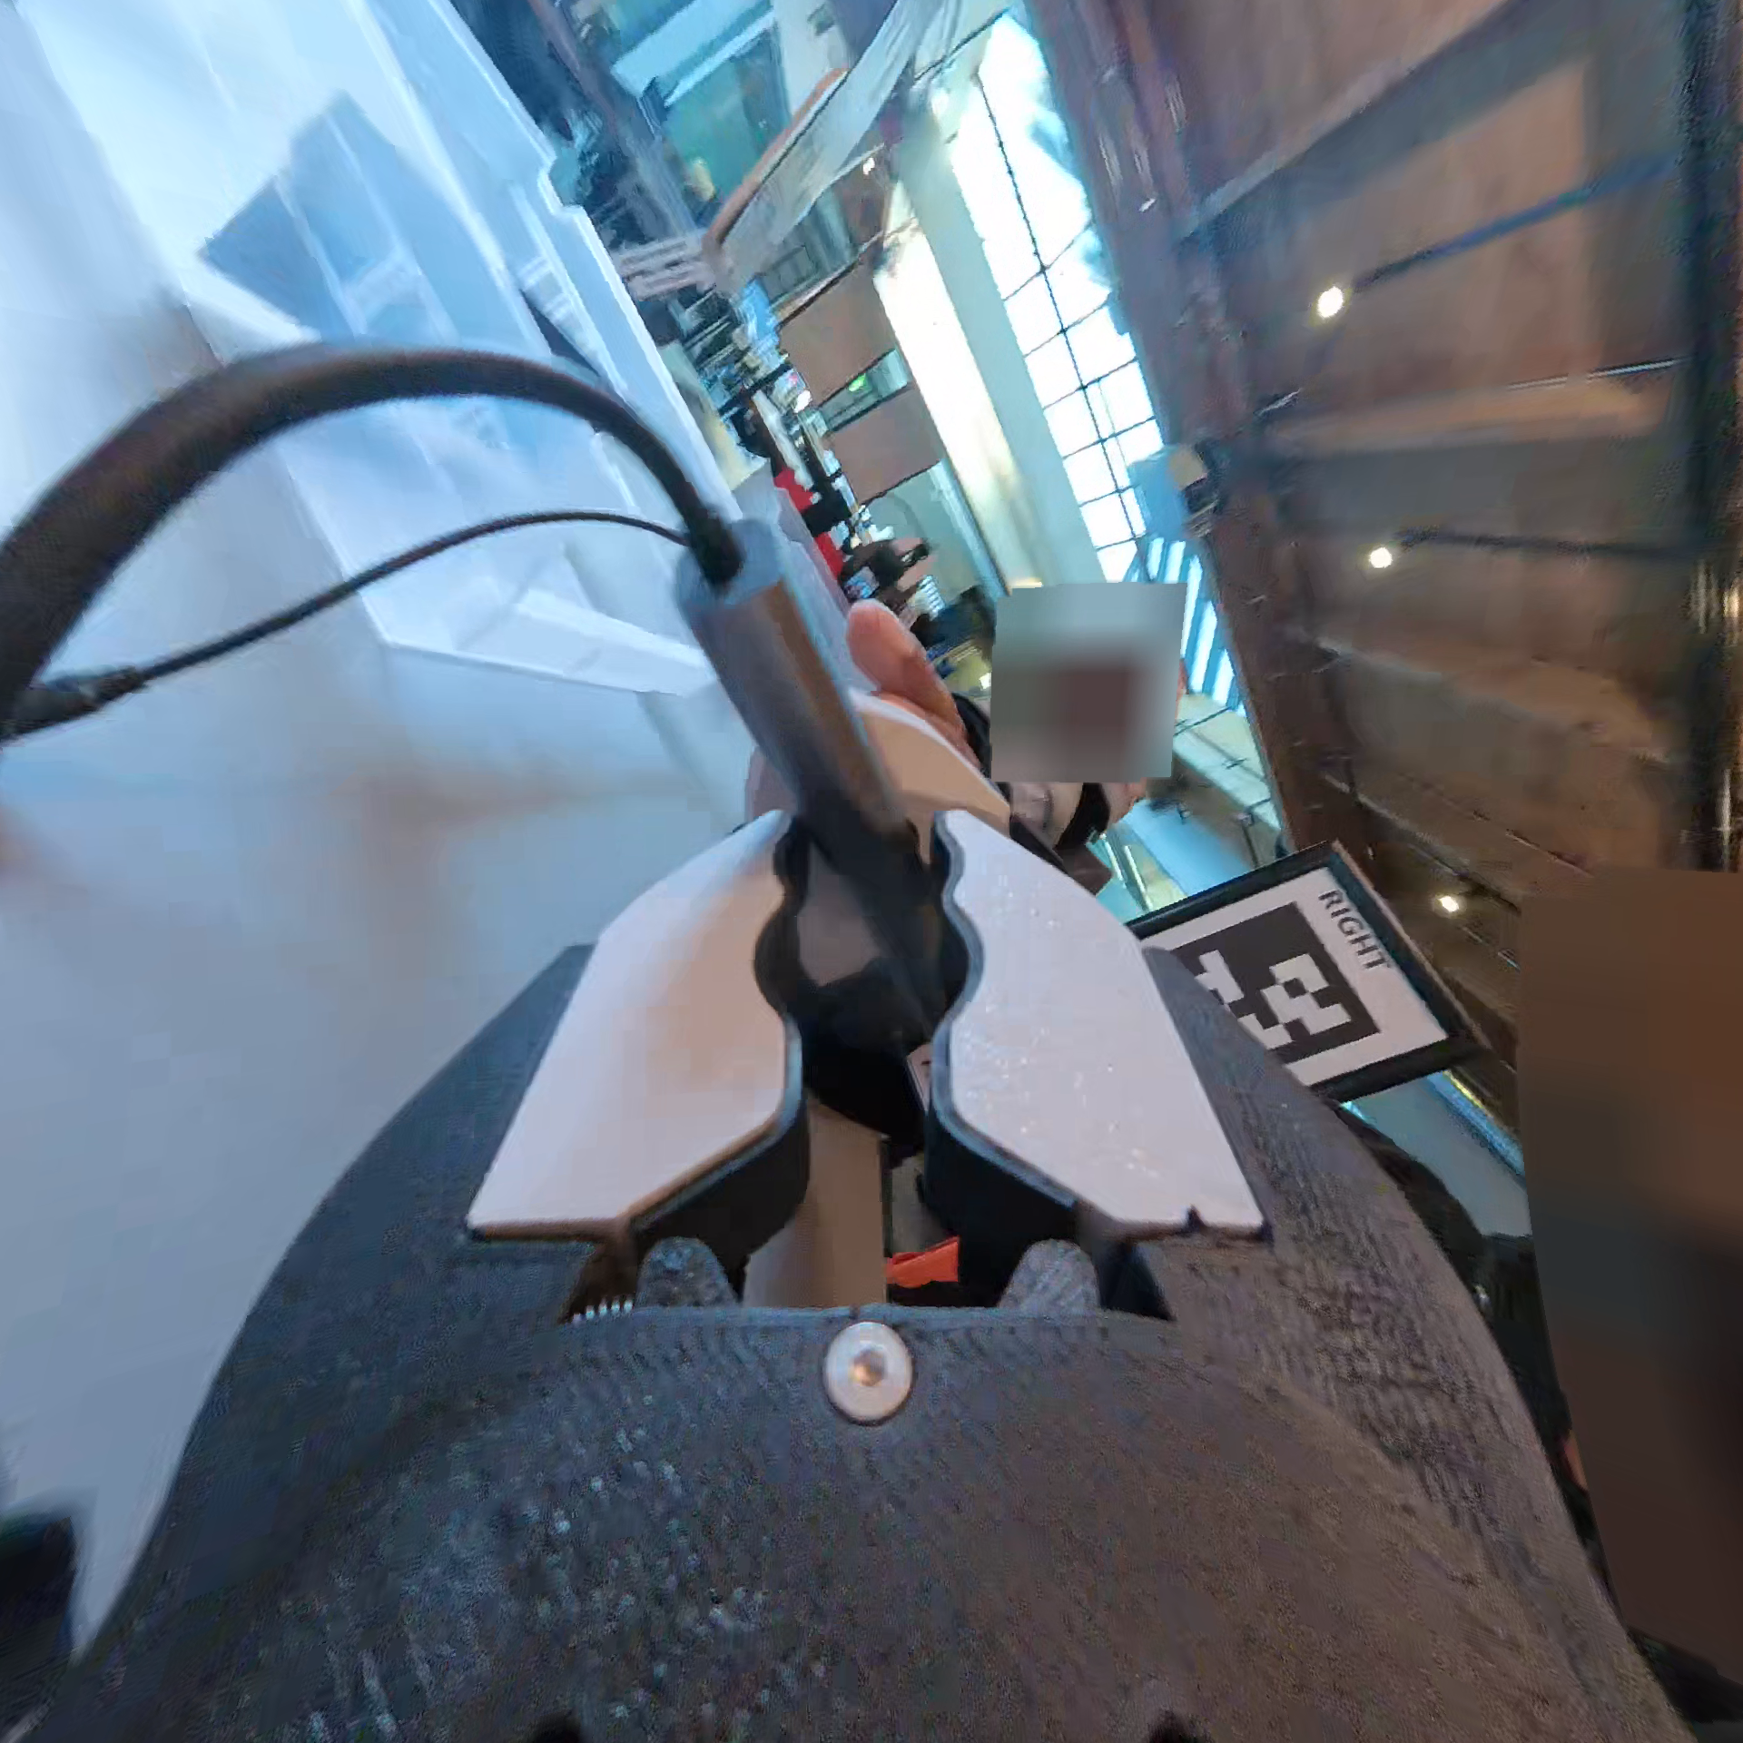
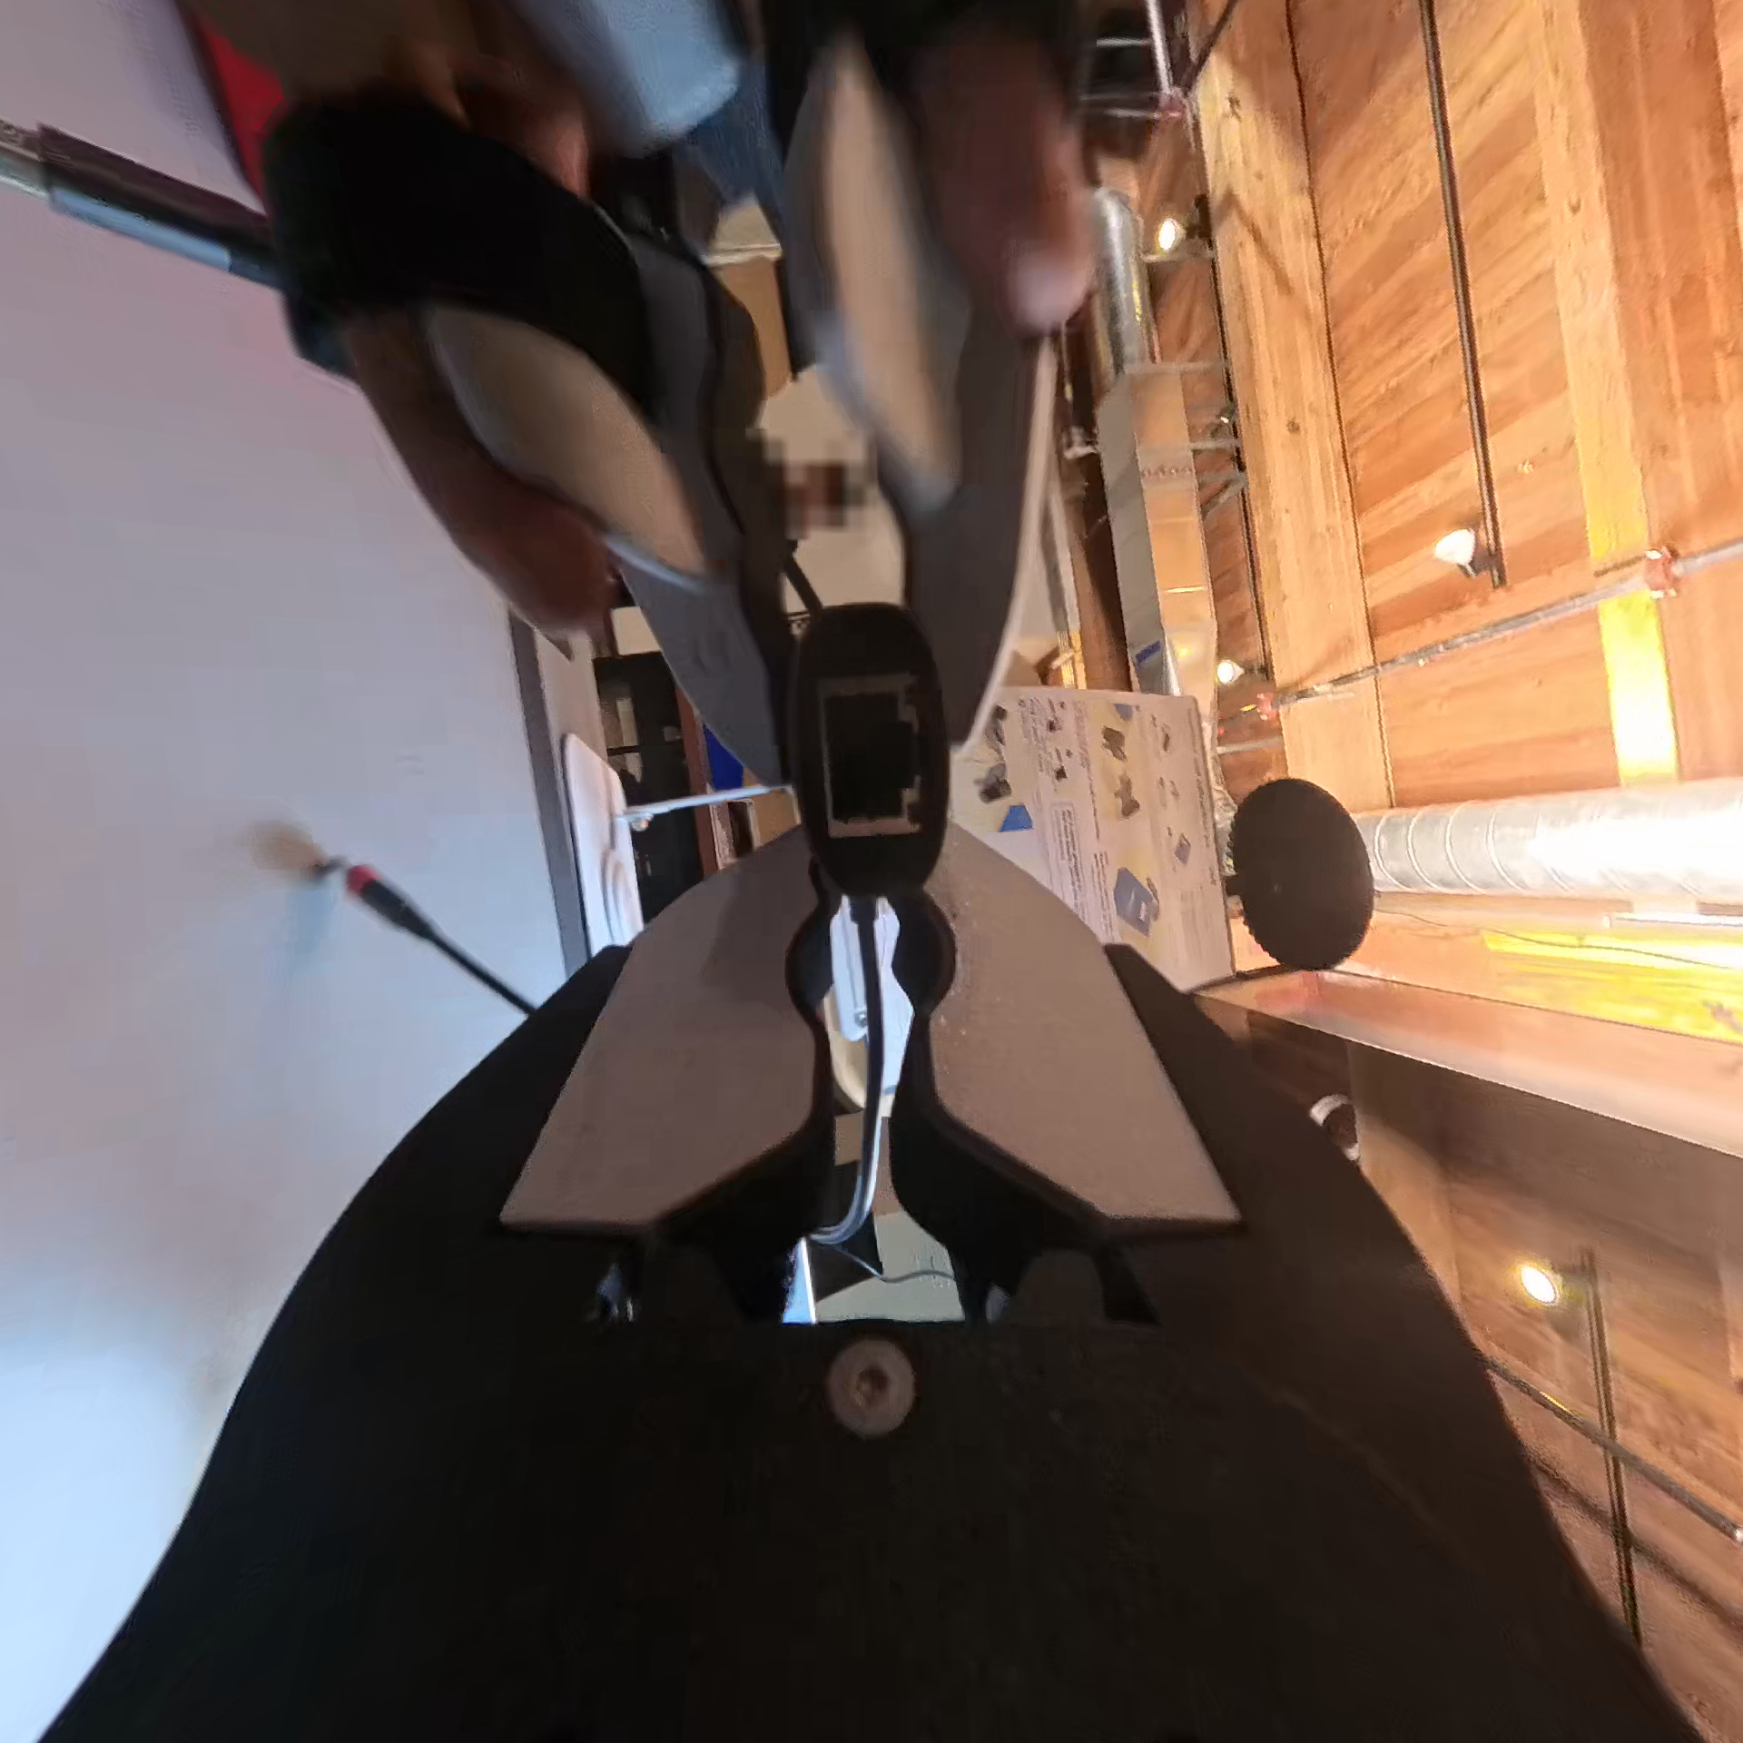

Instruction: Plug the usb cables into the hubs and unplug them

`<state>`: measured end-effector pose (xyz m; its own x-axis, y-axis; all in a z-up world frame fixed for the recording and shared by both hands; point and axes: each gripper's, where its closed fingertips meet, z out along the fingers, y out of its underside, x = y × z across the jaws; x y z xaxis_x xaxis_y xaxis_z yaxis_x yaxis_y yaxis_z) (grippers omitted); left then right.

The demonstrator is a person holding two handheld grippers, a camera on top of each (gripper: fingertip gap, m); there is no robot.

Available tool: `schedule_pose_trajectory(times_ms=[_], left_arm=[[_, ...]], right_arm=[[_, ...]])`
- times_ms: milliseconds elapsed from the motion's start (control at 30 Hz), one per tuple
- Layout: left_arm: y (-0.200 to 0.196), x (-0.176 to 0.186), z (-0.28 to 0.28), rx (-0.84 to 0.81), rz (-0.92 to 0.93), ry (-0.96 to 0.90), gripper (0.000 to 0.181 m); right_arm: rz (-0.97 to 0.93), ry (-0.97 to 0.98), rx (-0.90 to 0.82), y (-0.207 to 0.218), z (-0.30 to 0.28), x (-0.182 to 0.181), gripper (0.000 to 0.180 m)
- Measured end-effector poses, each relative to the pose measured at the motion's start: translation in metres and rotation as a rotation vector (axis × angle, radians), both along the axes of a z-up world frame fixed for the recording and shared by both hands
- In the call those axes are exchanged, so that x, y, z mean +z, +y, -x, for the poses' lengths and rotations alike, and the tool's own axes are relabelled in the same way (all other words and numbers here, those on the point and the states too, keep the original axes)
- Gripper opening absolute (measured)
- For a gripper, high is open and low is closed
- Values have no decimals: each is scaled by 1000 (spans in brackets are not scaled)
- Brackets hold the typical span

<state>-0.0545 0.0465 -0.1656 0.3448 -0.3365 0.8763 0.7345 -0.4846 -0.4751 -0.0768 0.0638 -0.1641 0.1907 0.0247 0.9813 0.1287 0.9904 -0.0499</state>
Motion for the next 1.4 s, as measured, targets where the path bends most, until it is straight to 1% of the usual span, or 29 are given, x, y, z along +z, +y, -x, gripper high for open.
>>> schedule_pose_trajectory(times_ms=[33,100,167,200,267,333,400,467,567,633,667,700,800,933,1000,1033,1067,1100,1133,1167,1200,1267,1400], left_arm=[[2,-5,0,8,2,33,23],[4,-14,6,43,-3,173,20],[1,-10,18,80,-60,335,19],[-1,-8,24,99,-83,436,19],[-8,1,34,141,-142,638,18],[-13,7,38,169,-177,782,18],[-16,10,34,181,-209,886,17],[-14,8,22,169,-231,966,18],[-10,6,3,151,-259,1043,18],[-9,1,-5,126,-253,1081,18],[-9,-1,-7,123,-248,1097,18],[-9,-3,-8,123,-247,1106,17],[-9,-5,-9,126,-213,1077,17],[-7,-4,-7,169,-200,1118,18],[-7,2,-5,181,-198,1123,18],[-8,10,-5,196,-211,1092,18],[-9,21,-2,228,-228,1062,18],[-17,41,8,293,-279,1033,18],[-31,64,22,358,-320,980,18],[-46,84,36,402,-359,934,18],[-58,97,48,430,-372,923,18],[-73,107,70,499,-367,940,18],[-77,97,85,515,-324,913,18]], right_arm=[[1,-16,-16,0,1,-5,8],[38,-97,-26,3,5,-17,11],[147,-250,-10,3,4,-30,33],[199,-319,6,2,1,-34,42],[320,-388,36,3,-5,-29,51],[401,-381,54,5,-10,-15,54],[404,-354,50,5,-12,-3,54],[347,-314,51,-1,-11,3,50],[259,-286,41,-11,-7,-1,44],[207,-272,31,-14,-5,-3,36],[187,-251,25,-14,-5,-2,29],[162,-215,21,-14,-6,3,17],[169,-240,17,-15,-8,-1,17],[169,-225,3,-16,-6,0,17],[250,-229,27,-15,-5,3,17],[288,-225,48,-14,-4,9,17],[313,-221,24,-5,-3,15,16],[325,-222,-83,23,-4,17,17],[371,-212,-123,51,-8,19,16],[406,-187,-140,71,-16,24,17],[403,-147,-148,85,-24,34,17],[459,-86,-151,100,-36,56,17],[564,-8,-168,126,-50,101,17]])
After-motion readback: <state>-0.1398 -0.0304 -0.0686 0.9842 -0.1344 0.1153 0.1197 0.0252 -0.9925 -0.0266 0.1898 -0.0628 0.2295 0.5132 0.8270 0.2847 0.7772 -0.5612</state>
